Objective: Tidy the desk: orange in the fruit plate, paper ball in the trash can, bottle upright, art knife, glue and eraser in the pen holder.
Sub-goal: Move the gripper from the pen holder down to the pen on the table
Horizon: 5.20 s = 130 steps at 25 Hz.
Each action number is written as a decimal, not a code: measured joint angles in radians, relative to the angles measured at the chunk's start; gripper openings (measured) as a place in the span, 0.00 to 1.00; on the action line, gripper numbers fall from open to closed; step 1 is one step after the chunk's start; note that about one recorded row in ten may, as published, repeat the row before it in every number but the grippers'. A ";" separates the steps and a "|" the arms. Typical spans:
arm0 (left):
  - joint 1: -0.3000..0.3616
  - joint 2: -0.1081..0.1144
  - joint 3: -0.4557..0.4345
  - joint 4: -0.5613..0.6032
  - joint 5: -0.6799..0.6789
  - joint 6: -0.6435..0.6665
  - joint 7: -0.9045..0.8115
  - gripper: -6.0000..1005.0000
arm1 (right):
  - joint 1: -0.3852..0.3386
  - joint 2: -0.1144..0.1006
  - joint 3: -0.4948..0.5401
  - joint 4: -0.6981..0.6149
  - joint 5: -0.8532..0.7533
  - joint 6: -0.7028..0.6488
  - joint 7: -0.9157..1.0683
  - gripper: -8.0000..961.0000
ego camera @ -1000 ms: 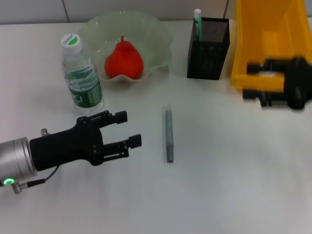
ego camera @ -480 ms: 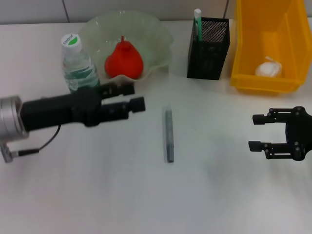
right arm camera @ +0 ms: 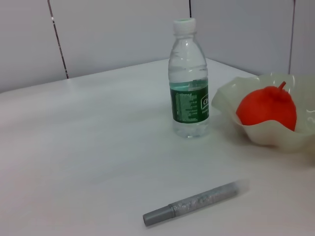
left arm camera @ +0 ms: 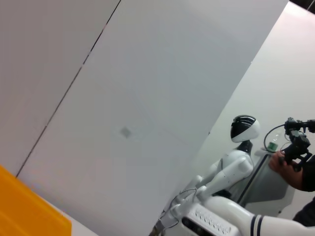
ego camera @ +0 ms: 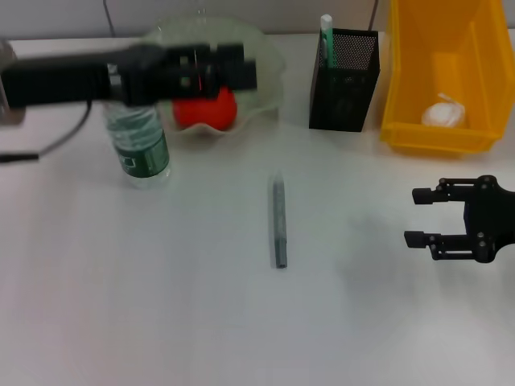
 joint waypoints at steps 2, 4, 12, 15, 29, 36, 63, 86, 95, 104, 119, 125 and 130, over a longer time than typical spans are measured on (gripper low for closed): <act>-0.018 0.001 -0.003 0.076 -0.001 -0.019 -0.093 0.80 | 0.000 0.001 0.001 -0.002 0.003 -0.001 0.000 0.72; -0.039 0.002 -0.003 0.129 0.004 -0.044 -0.177 0.80 | 0.001 0.001 0.002 -0.004 0.004 -0.001 0.000 0.72; -0.153 0.001 0.012 0.374 0.210 -0.122 -0.533 0.80 | 0.013 0.001 0.004 -0.014 0.007 0.007 0.014 0.72; -0.200 0.002 0.018 0.413 0.341 -0.142 -0.649 0.80 | 0.014 0.001 0.007 -0.022 0.007 0.007 0.024 0.72; -0.299 -0.013 0.362 0.406 0.687 -0.236 -0.822 0.80 | 0.021 0.000 0.019 -0.039 0.002 0.012 0.069 0.72; -0.364 -0.017 0.465 0.210 0.717 -0.284 -0.844 0.80 | 0.012 0.002 0.019 -0.050 0.001 0.001 0.062 0.72; -0.373 -0.016 0.868 -0.094 0.600 -0.620 -0.834 0.79 | 0.008 0.015 0.020 -0.068 0.001 0.001 0.041 0.72; -0.344 -0.016 0.991 -0.121 0.575 -0.729 -0.841 0.79 | 0.005 0.015 0.022 -0.074 0.007 0.001 0.041 0.72; -0.344 -0.016 0.992 -0.138 0.581 -0.742 -0.840 0.68 | 0.004 0.015 0.022 -0.079 0.009 0.001 0.041 0.72; -0.348 -0.016 1.002 -0.146 0.581 -0.755 -0.839 0.68 | 0.004 0.015 0.022 -0.082 0.009 -0.007 0.045 0.72; -0.346 -0.016 1.019 -0.146 0.581 -0.767 -0.834 0.59 | 0.004 0.015 0.028 -0.086 0.009 -0.012 0.050 0.72; -0.345 -0.016 1.034 -0.138 0.581 -0.767 -0.834 0.48 | 0.004 0.015 0.033 -0.086 0.009 -0.023 0.050 0.72; -0.345 -0.016 1.034 -0.137 0.581 -0.767 -0.834 0.49 | 0.004 0.015 0.034 -0.092 0.008 -0.024 0.051 0.72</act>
